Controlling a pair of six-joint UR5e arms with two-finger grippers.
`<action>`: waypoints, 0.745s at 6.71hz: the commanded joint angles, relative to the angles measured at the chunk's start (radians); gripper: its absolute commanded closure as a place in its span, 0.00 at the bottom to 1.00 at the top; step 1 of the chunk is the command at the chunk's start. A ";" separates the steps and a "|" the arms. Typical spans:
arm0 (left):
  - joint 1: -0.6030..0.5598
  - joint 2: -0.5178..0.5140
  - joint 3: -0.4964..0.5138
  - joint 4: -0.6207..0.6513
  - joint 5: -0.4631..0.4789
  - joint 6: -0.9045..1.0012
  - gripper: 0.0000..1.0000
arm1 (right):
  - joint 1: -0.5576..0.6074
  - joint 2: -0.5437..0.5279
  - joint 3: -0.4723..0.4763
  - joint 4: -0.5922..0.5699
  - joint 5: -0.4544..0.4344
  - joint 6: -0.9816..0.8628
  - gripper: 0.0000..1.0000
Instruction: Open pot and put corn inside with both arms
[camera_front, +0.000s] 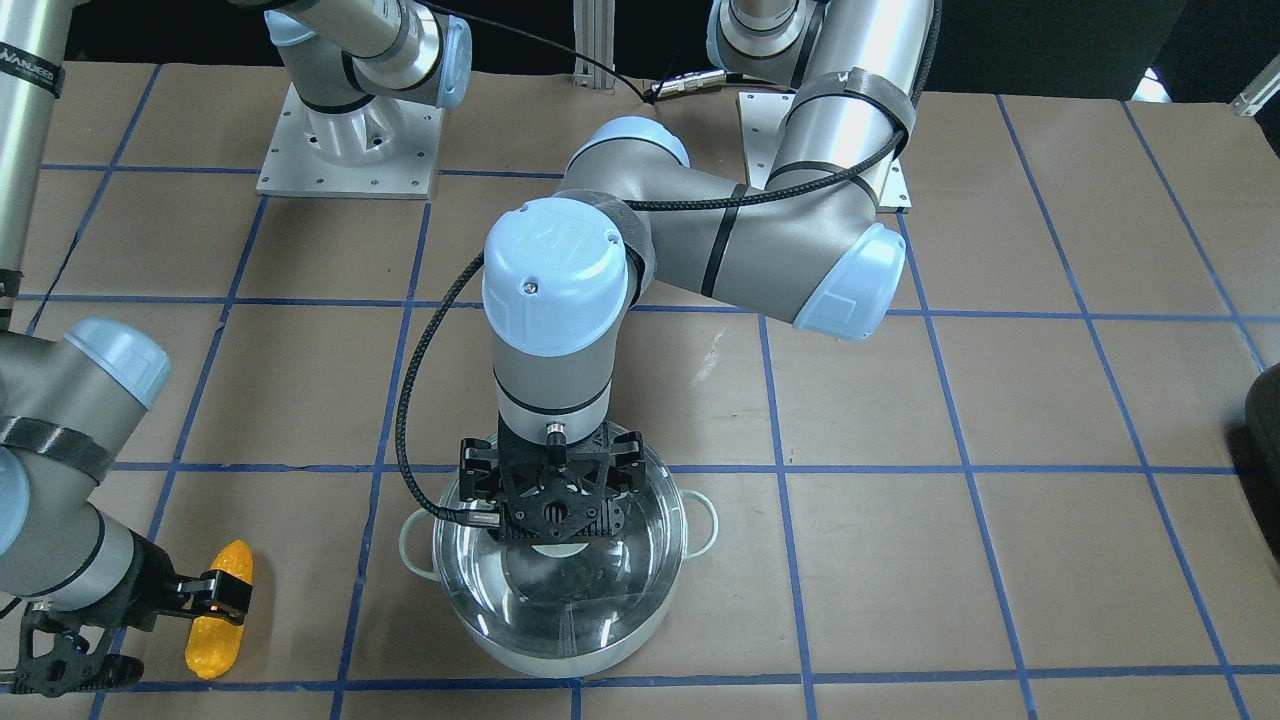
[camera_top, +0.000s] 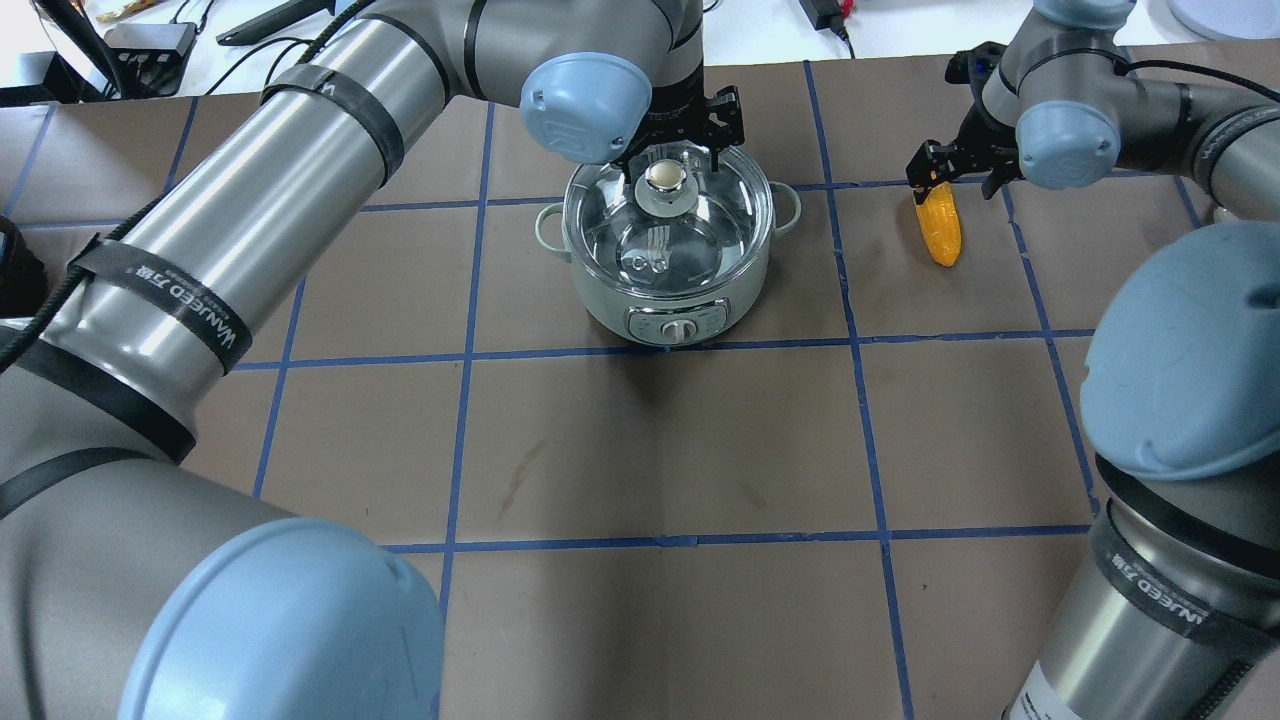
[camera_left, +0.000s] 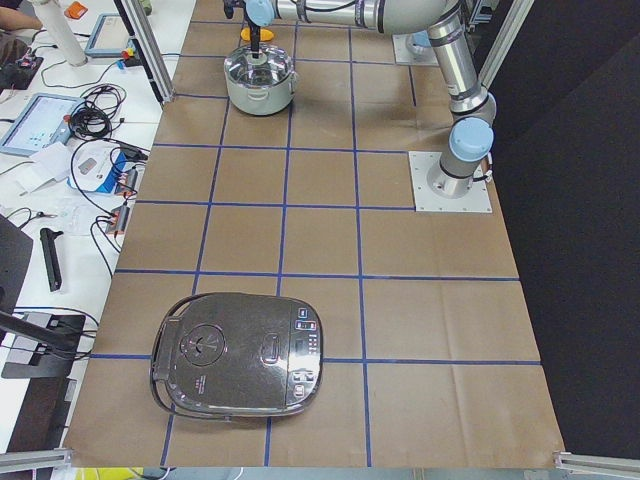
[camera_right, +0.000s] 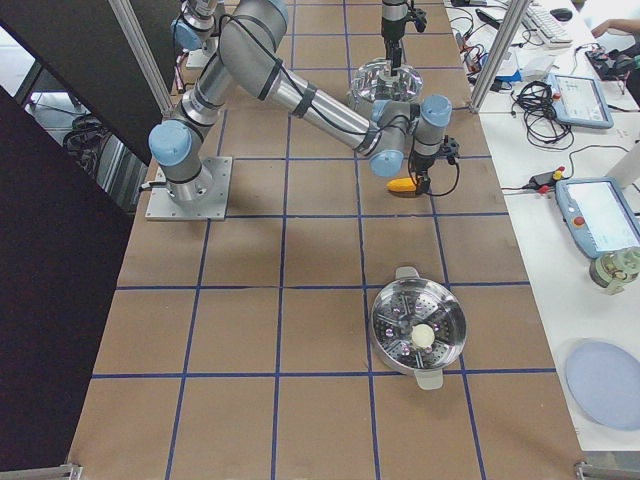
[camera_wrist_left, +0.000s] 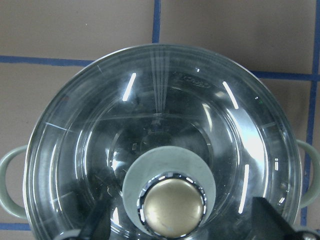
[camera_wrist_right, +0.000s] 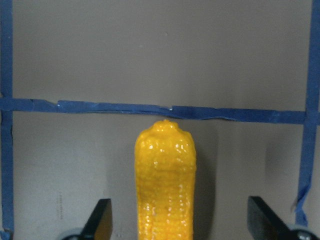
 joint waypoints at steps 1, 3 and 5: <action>0.001 -0.015 -0.003 -0.005 0.002 0.004 0.00 | 0.000 0.010 0.014 -0.022 0.024 0.000 0.46; 0.001 -0.018 -0.009 -0.003 -0.001 -0.005 0.01 | 0.000 0.012 0.018 -0.022 0.027 0.003 0.83; 0.001 -0.015 -0.015 -0.003 0.001 0.003 0.76 | -0.001 0.004 0.005 -0.001 0.027 0.015 0.94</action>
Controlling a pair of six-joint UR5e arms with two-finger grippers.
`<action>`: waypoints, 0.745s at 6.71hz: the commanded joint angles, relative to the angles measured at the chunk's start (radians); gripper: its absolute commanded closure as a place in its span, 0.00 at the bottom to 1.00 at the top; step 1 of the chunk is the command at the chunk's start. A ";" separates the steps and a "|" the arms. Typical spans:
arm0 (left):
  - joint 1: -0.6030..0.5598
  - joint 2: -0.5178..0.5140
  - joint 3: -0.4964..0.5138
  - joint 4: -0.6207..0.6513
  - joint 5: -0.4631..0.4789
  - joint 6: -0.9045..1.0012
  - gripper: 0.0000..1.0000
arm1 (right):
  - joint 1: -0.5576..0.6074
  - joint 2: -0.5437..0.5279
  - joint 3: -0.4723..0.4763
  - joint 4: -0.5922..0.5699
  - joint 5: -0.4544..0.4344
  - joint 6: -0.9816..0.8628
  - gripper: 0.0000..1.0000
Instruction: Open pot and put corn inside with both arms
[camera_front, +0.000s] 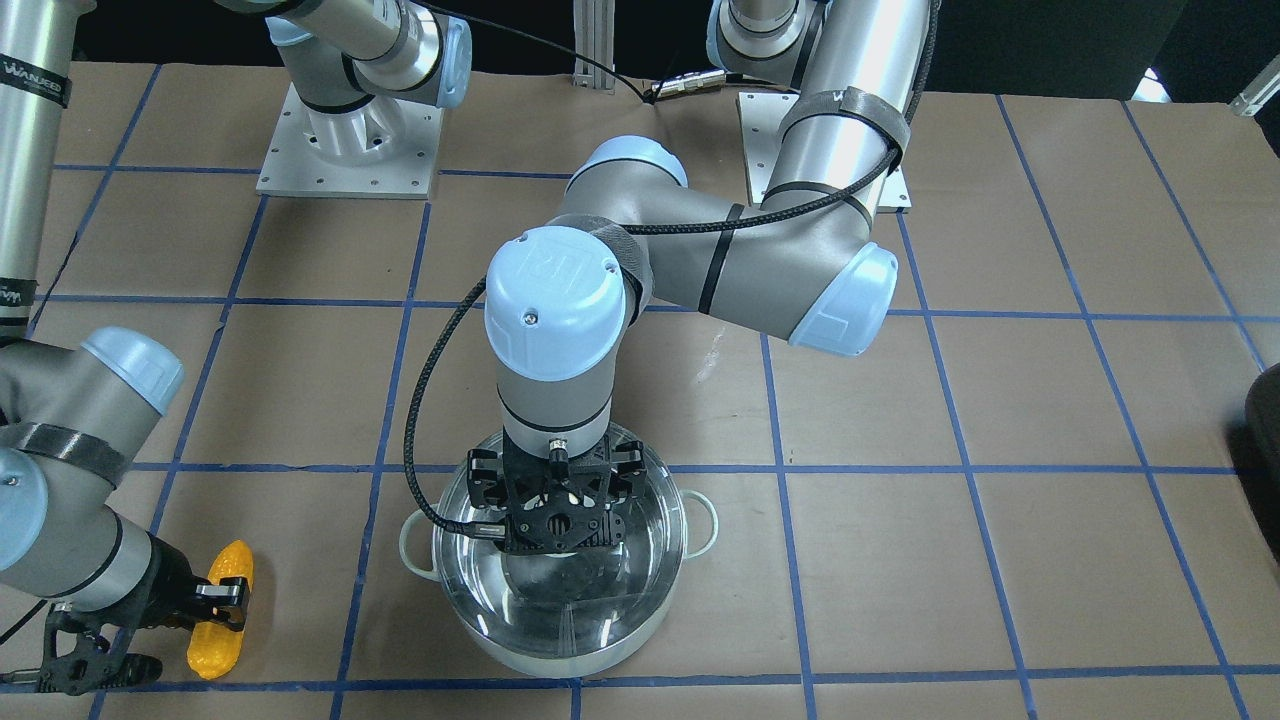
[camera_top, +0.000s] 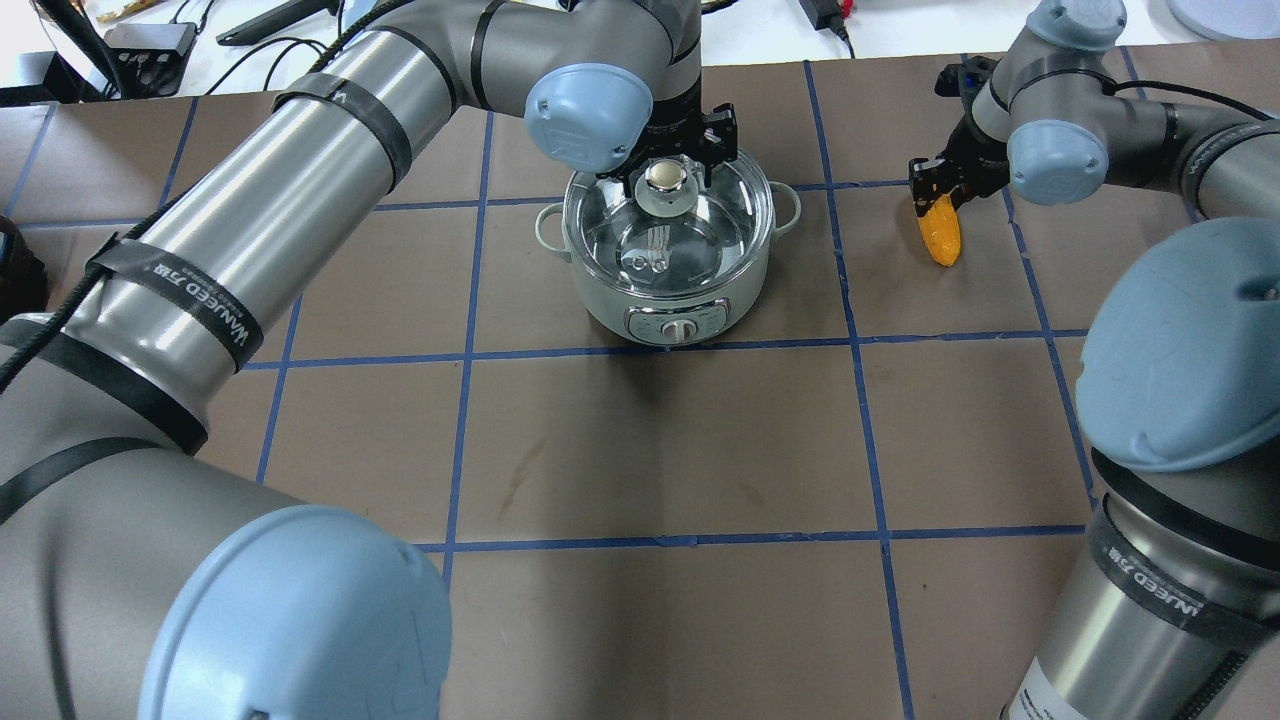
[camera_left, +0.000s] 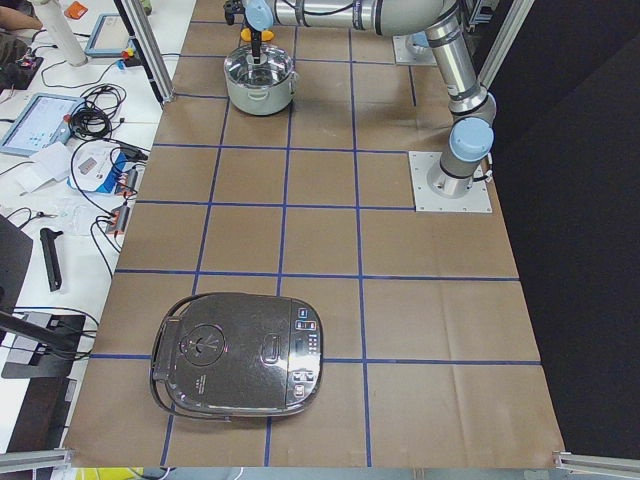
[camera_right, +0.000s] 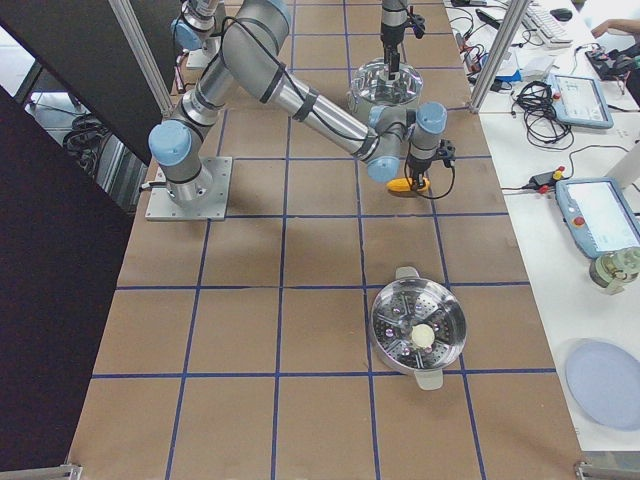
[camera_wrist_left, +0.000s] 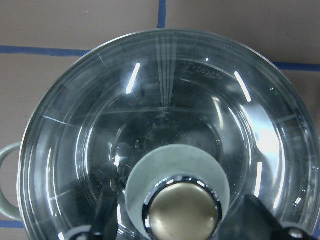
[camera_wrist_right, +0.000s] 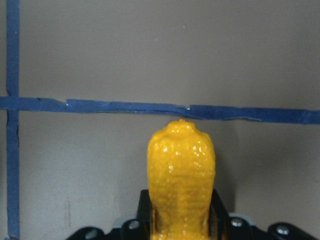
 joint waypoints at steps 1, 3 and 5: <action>0.000 0.003 0.005 0.000 -0.006 0.004 0.85 | 0.000 -0.072 -0.028 0.086 -0.003 0.041 0.93; 0.053 0.053 0.022 -0.033 0.000 0.026 0.85 | 0.067 -0.187 -0.141 0.317 0.035 0.145 0.93; 0.238 0.168 -0.003 -0.133 0.000 0.315 0.85 | 0.292 -0.220 -0.186 0.362 -0.003 0.274 0.93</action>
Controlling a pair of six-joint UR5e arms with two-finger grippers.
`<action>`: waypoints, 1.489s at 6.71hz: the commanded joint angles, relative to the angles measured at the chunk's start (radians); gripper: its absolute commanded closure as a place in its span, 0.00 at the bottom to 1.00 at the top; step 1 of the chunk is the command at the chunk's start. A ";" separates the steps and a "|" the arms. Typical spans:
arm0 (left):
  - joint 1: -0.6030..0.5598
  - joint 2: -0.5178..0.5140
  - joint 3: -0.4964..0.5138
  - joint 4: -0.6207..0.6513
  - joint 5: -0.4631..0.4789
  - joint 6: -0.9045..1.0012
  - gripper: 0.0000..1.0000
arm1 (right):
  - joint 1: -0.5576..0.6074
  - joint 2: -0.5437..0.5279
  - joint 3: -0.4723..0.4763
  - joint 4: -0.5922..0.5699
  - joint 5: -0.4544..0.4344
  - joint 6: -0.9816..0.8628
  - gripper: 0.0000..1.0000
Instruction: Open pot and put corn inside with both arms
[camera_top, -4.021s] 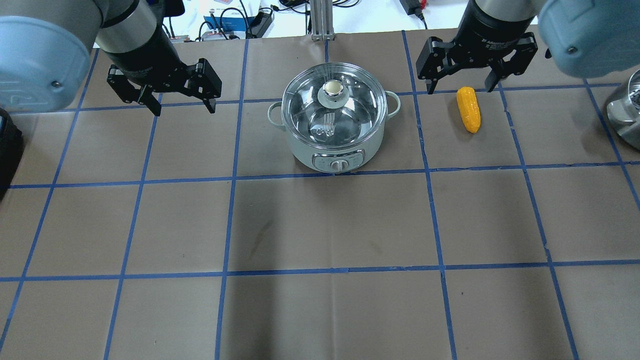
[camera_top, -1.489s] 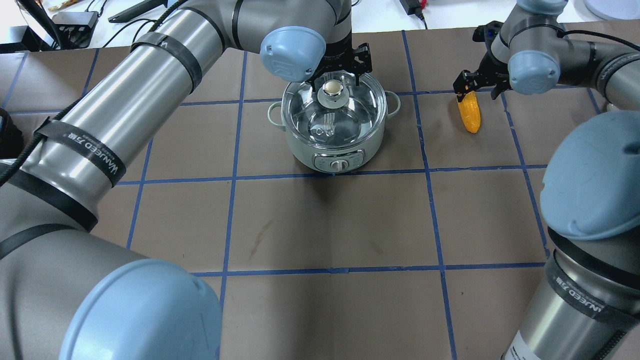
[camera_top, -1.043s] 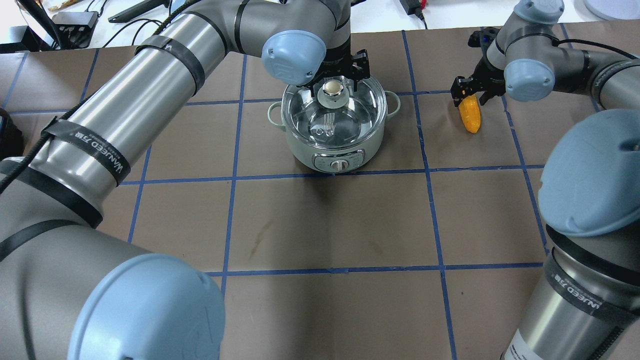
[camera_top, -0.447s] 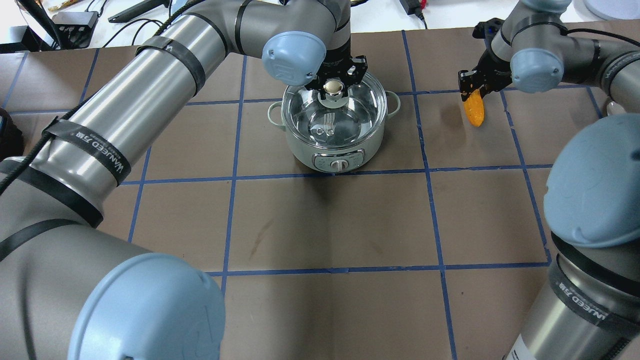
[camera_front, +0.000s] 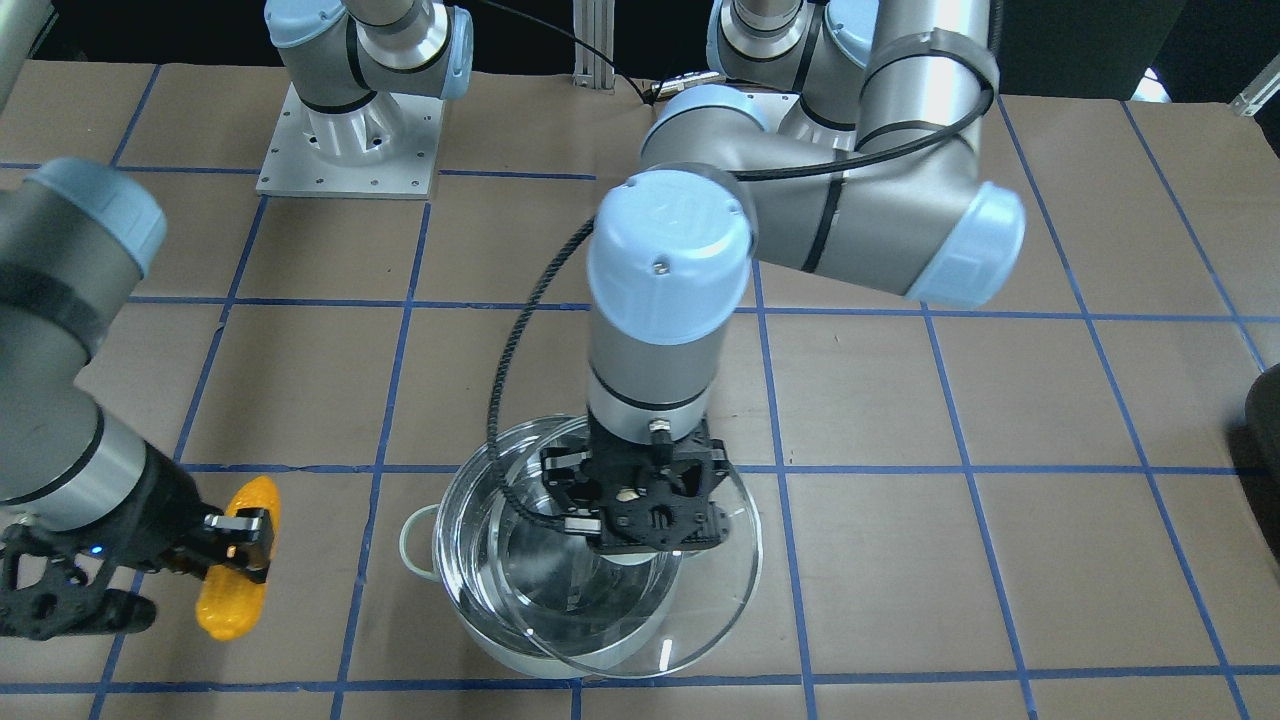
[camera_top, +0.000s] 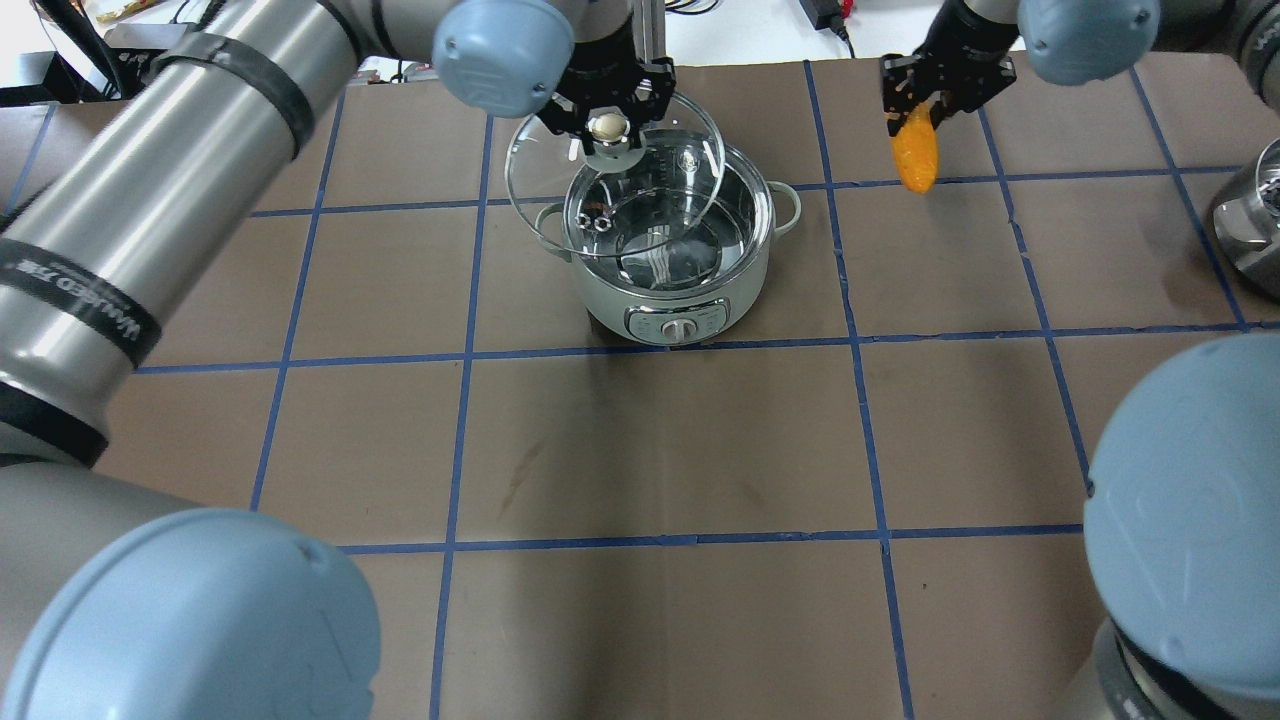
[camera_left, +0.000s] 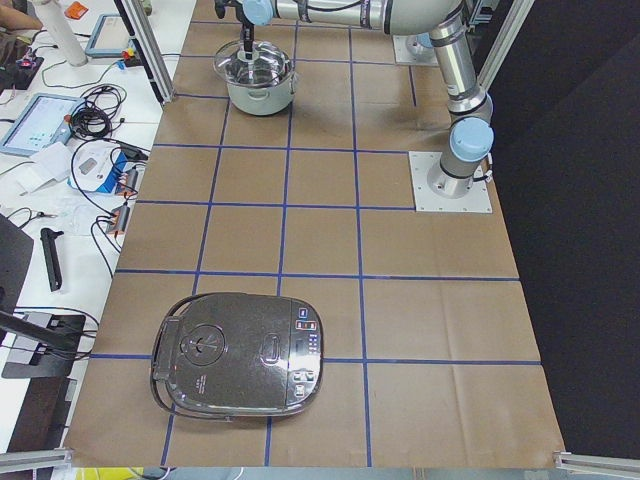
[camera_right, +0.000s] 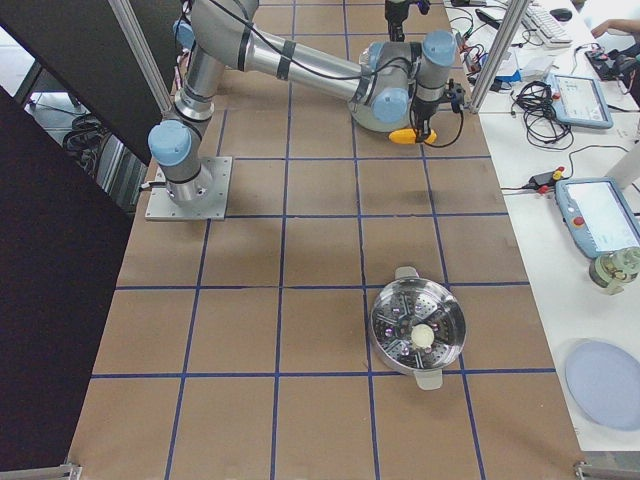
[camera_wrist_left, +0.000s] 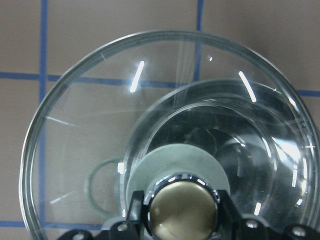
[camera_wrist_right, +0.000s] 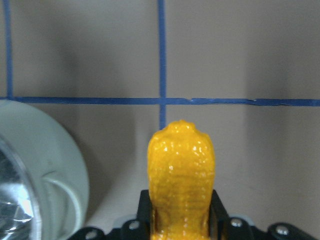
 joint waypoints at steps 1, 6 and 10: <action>0.206 0.082 -0.041 -0.075 -0.001 0.291 0.85 | 0.207 -0.006 -0.022 0.016 -0.014 0.253 0.93; 0.428 0.031 -0.444 0.367 -0.013 0.453 0.90 | 0.375 0.189 0.000 -0.204 -0.125 0.381 0.91; 0.427 0.005 -0.444 0.370 -0.013 0.441 0.00 | 0.372 0.197 0.004 -0.245 -0.183 0.381 0.00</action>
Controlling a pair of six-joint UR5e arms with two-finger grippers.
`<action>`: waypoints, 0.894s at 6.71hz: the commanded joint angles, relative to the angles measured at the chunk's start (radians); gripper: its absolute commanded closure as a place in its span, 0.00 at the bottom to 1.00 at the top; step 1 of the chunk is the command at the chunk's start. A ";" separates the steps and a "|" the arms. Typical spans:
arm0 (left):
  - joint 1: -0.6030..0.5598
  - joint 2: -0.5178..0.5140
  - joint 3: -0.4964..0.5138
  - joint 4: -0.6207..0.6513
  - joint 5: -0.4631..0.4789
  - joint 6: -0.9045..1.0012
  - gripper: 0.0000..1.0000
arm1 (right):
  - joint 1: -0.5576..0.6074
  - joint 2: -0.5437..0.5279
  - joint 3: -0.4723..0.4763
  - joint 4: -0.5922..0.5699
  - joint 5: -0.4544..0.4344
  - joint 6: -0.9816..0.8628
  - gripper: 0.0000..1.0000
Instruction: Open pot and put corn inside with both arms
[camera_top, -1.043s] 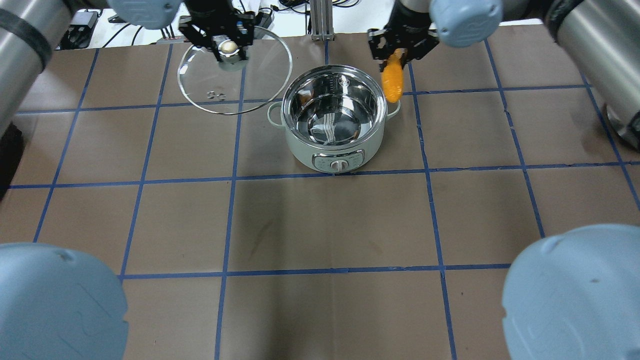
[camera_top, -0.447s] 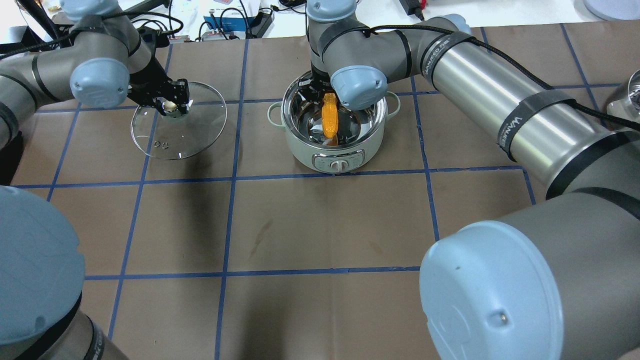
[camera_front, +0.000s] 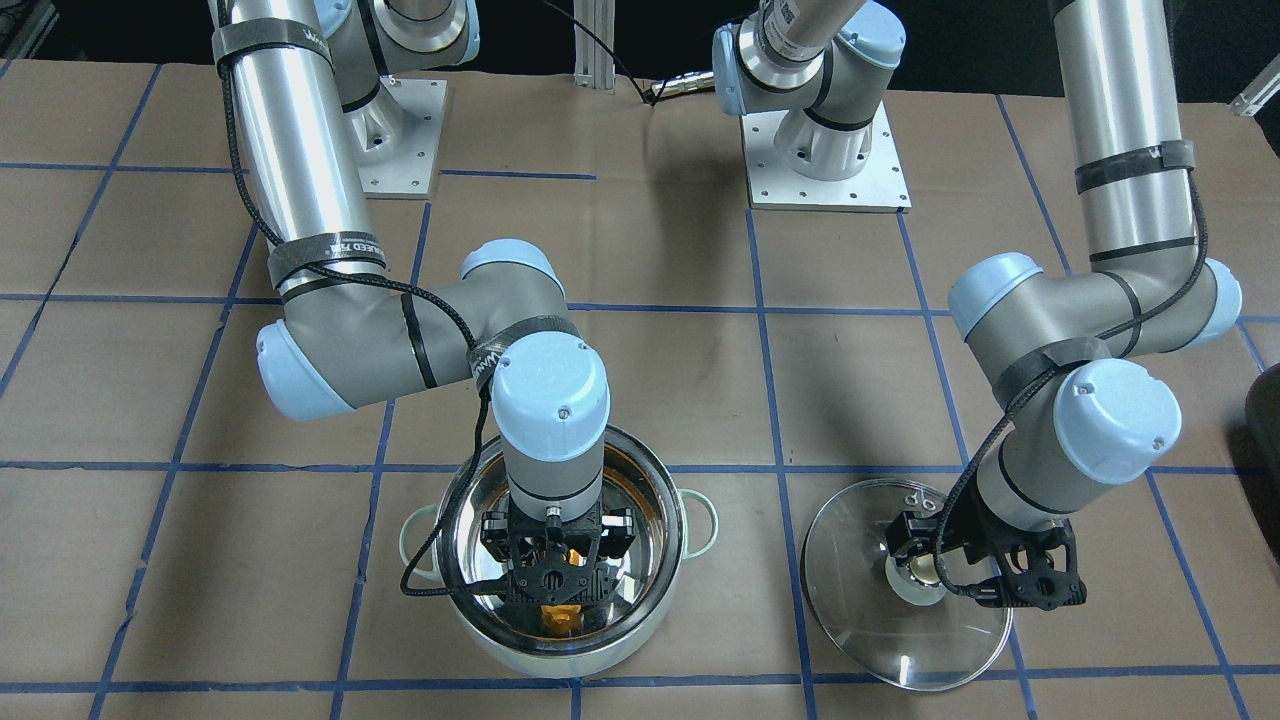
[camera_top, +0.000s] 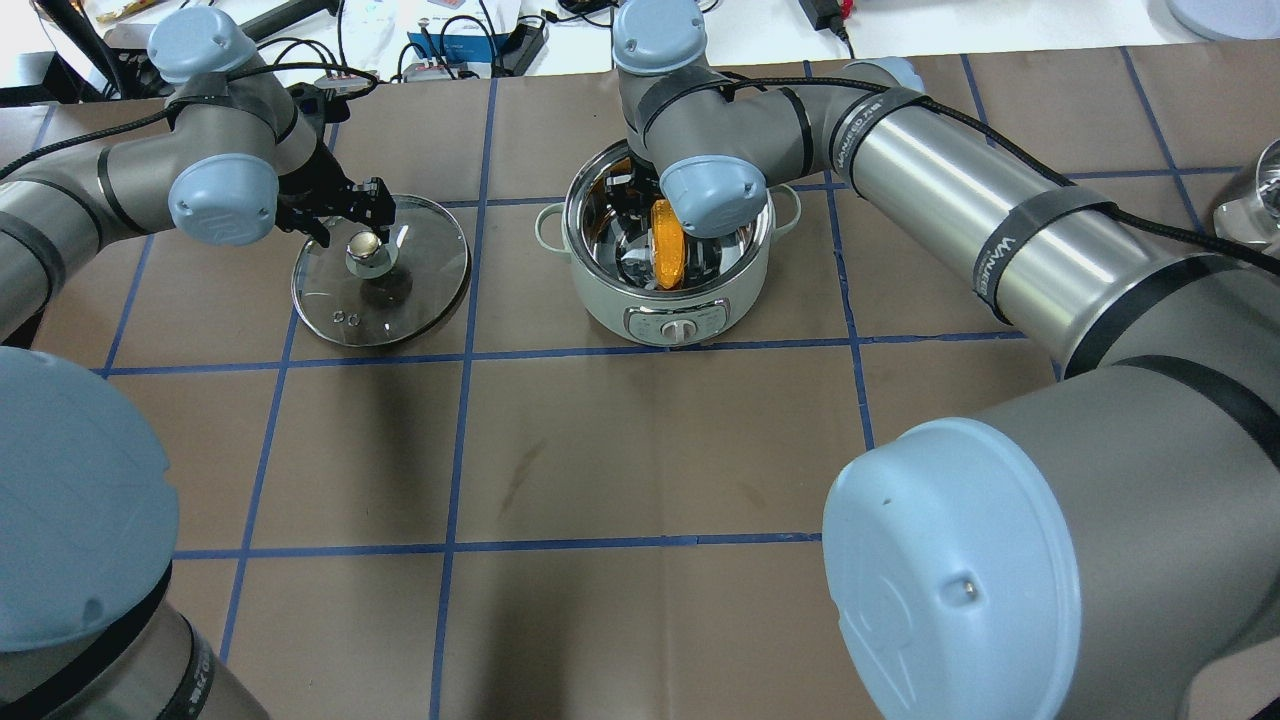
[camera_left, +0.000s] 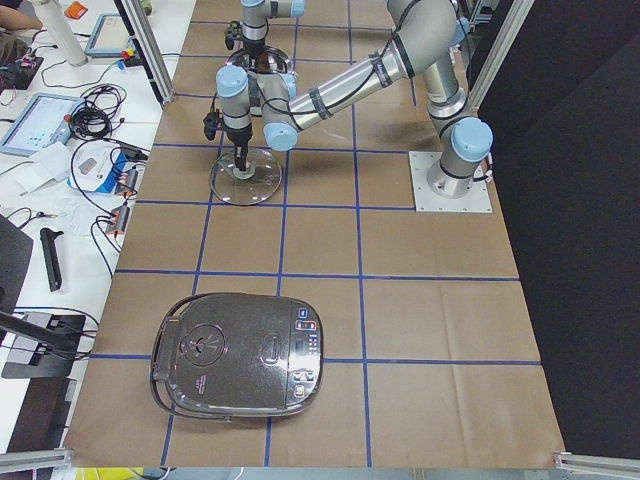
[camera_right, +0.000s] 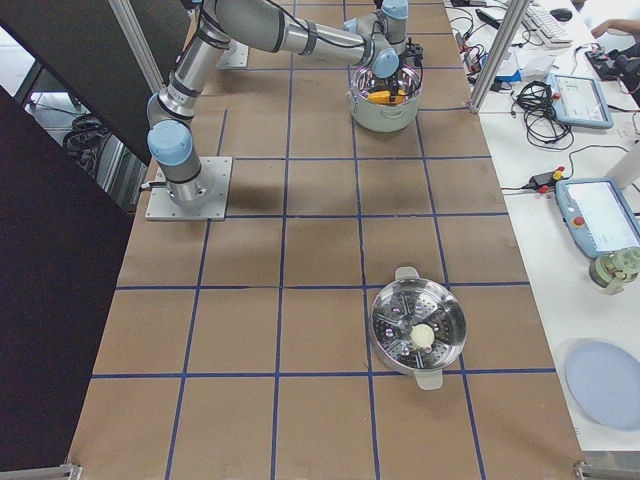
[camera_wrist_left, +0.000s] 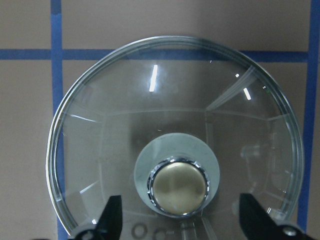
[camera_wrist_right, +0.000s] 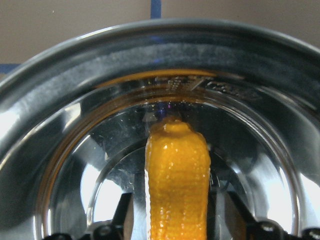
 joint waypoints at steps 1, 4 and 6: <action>-0.025 0.034 0.006 -0.011 0.005 -0.028 0.00 | -0.005 -0.066 -0.003 0.018 0.000 -0.002 0.00; -0.163 0.234 0.154 -0.433 0.015 -0.195 0.00 | -0.107 -0.362 0.008 0.402 0.036 -0.019 0.00; -0.237 0.369 0.228 -0.639 0.023 -0.185 0.00 | -0.228 -0.541 0.018 0.672 0.072 -0.128 0.13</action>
